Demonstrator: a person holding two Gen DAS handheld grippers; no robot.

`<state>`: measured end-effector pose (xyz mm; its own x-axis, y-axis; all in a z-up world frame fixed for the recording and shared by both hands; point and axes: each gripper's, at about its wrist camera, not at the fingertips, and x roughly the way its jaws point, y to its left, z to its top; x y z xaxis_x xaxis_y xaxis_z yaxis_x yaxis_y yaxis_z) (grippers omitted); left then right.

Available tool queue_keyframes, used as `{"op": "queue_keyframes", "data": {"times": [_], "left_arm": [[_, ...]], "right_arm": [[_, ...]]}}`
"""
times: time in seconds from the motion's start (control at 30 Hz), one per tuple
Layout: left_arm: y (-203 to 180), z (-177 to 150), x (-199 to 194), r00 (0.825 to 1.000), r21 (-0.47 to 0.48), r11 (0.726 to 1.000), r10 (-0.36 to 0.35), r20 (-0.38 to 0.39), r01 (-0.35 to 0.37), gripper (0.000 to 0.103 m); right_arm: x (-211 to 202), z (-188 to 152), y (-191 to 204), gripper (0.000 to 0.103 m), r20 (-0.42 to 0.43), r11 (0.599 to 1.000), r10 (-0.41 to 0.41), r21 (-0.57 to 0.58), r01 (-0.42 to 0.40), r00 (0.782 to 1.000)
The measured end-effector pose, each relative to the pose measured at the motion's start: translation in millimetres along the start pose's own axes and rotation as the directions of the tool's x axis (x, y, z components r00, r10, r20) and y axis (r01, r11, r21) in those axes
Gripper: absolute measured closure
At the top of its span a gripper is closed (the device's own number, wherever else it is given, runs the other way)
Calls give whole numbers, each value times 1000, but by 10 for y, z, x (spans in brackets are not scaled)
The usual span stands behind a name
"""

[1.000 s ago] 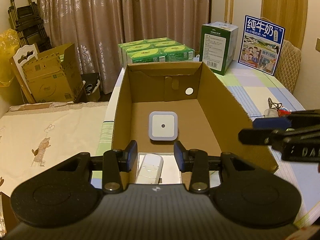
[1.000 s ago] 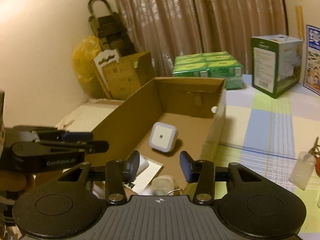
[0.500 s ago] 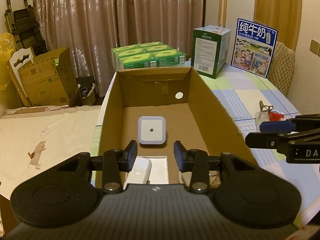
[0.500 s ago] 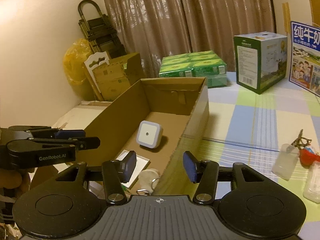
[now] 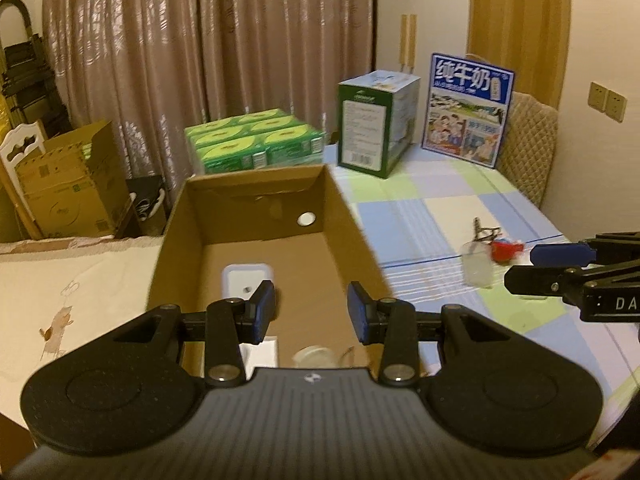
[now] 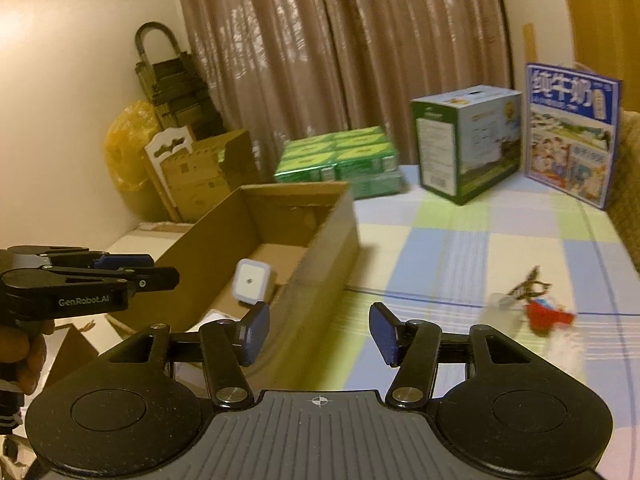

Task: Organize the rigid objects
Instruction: 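Move both tools back to the clear cup and floss-pick box on the table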

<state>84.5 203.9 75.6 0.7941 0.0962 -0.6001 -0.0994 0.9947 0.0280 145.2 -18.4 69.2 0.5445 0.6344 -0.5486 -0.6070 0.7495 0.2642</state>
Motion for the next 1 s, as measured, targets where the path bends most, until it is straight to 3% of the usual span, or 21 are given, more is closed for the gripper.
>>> {"op": "queue_keyframes", "data": {"times": [0.27,0.53,0.8,1.0], "left_arm": [[-428,129,-89,997,17,998,-65,40,65,66],[-1014,135,34,989,59,988,-143,34,140,55],[-1565,34,413,984,111,978,-177,15,175,43],[-1729,-102,808,985,95,980,-174,-11,174,37]], "right_arm": [[-481,-177,-475,46,20,994,-107,40,106,994],[-865,-476,-1072,43,11,963,-238,133,234,971],[-882,-724,-1516,42,-26,929,-307,209,306,951],[-711,-798,-1728,42,-46,916,-317,242,319,947]]}}
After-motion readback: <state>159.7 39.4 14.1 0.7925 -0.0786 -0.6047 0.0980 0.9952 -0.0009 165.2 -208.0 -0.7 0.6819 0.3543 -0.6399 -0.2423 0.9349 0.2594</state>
